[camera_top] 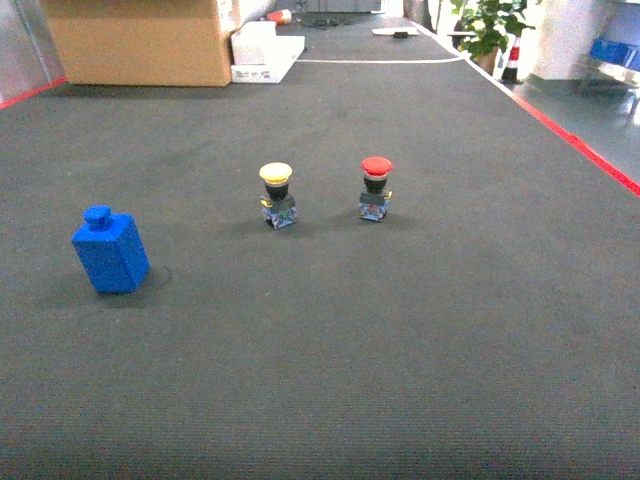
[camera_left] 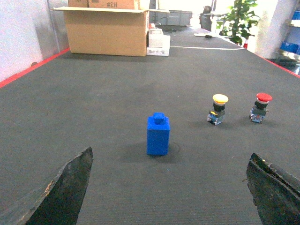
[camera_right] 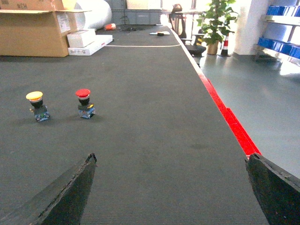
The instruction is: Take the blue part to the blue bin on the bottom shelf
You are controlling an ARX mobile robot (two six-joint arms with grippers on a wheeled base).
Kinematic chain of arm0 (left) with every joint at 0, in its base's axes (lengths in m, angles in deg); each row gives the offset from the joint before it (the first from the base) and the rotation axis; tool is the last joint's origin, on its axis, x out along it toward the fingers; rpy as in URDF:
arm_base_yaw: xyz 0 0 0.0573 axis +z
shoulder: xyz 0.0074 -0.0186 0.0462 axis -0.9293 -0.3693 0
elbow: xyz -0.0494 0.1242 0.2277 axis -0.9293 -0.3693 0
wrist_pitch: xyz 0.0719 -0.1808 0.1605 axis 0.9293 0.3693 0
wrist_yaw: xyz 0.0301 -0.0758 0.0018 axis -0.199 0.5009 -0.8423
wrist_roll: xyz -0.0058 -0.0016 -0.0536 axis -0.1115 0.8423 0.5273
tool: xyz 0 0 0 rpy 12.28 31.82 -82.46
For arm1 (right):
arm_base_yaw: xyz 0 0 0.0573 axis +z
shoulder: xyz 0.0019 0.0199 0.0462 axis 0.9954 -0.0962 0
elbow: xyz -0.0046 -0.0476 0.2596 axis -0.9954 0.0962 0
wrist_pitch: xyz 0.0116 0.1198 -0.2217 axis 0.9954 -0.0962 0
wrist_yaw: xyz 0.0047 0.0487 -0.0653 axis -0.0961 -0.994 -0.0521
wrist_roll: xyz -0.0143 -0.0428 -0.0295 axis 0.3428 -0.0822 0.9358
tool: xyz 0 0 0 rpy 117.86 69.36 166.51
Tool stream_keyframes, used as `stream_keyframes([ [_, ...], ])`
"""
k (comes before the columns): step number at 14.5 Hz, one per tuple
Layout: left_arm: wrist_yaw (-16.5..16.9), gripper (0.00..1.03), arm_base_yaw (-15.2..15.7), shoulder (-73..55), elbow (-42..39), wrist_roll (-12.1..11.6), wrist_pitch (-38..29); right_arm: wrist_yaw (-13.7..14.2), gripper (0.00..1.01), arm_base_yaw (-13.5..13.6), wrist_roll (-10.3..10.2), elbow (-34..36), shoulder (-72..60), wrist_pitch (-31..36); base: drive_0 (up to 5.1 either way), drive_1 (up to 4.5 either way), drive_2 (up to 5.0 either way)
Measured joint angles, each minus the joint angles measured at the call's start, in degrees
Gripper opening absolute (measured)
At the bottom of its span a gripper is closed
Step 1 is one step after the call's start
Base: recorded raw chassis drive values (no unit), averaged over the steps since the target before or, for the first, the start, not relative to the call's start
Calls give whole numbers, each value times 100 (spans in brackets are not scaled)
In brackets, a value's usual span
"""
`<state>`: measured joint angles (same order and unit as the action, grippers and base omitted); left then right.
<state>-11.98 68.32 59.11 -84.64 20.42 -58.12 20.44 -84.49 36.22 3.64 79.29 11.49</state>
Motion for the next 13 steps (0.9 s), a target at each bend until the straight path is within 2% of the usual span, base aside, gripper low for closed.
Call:
stream_keyframes([
  [4, -20, 98, -4, -4, 0, 4, 24, 0, 98, 0, -2, 0, 0, 0, 0, 0, 0],
  [5, -931, 98, -492, -601, 260, 273, 568, 7, 98, 0, -2, 0, 0, -2, 0, 0, 0],
  [6, -1692, 98, -1054, -2540, 566, 369, -890, -11, 98, 0, 0, 0, 0, 9, 0, 0, 0],
  [7, -1635, 98, -957, -3753, 807, 367, -1976, 0, 98, 0, 0, 0, 0, -2, 0, 0, 0],
  [8, -1388, 98, -828, -5112, 1209, 367, -3093, -2, 98, 0, 0, 0, 0, -2, 0, 0, 0],
  [9, -1220, 98, -739, -6065, 1506, 354, -3788, 0, 98, 0, 0, 0, 0, 2, 0, 0, 0],
  [11, -870, 98, -610, -7654, 1919, 297, -4695, 0, 98, 0, 0, 0, 0, 0, 0, 0, 0],
  [13, -697, 98, -579, -9243, 2446, 238, -5250, -2, 98, 0, 0, 0, 0, 0, 0, 0, 0],
])
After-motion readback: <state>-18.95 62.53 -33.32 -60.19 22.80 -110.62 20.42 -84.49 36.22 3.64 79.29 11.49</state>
